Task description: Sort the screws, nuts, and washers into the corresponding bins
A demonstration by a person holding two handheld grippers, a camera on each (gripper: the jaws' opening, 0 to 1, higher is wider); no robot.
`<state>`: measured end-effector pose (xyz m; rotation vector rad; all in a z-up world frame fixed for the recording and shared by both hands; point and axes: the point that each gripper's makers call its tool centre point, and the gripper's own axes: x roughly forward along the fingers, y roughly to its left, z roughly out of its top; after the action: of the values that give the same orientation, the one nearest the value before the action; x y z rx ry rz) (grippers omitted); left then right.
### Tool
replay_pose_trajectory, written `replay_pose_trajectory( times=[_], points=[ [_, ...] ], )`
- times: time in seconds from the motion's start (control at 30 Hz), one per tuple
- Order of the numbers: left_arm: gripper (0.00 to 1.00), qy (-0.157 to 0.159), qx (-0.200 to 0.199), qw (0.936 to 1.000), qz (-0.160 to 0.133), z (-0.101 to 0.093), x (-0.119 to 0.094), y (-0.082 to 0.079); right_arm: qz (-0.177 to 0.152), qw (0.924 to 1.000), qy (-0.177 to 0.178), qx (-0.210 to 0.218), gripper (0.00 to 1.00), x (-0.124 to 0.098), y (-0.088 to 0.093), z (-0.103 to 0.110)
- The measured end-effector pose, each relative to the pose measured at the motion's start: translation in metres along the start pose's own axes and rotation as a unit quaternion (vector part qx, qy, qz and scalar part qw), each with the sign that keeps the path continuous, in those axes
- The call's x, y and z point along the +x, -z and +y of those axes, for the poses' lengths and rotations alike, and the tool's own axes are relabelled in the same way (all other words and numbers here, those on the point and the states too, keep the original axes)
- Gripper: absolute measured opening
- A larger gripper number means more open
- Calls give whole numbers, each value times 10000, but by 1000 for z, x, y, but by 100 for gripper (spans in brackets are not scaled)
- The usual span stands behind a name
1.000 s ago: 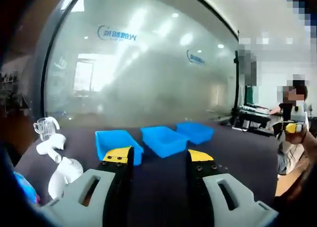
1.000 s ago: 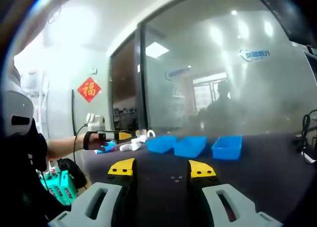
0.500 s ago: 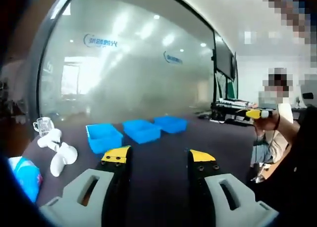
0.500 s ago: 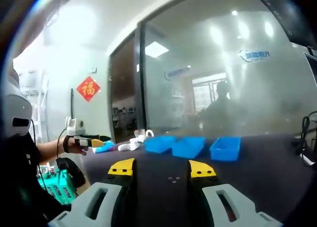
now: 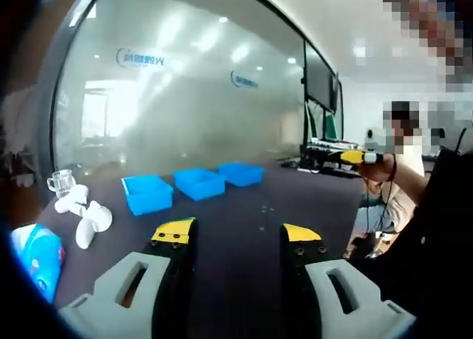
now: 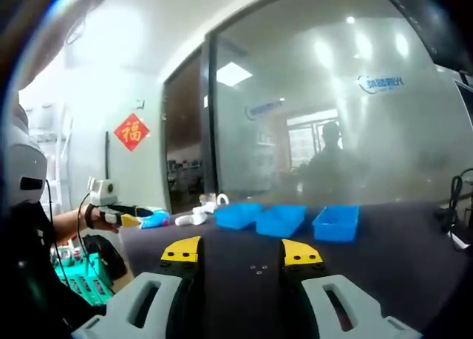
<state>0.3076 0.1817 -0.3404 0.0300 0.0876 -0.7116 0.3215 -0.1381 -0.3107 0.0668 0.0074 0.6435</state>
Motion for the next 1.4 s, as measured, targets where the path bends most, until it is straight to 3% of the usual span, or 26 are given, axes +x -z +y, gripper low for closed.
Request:
replay_pose_trajectory(
  times=[0.27, 0.87, 1.2, 1.4],
  points=[
    [43, 129, 219, 9995, 166, -8, 1, 6, 40, 10000, -57, -10, 36, 2, 3, 3],
    [43, 402, 216, 9982, 398, -19, 6, 11, 118, 9998, -103, -88, 36, 2, 3, 1],
    [43, 262, 196, 9987, 399, -11, 3, 10, 682, 9961, -308, -474, 38, 13, 14, -8],
    [43, 231, 216, 9986, 417, -9, 0, 10, 1083, 9893, -576, -793, 38, 24, 21, -4]
  ],
)
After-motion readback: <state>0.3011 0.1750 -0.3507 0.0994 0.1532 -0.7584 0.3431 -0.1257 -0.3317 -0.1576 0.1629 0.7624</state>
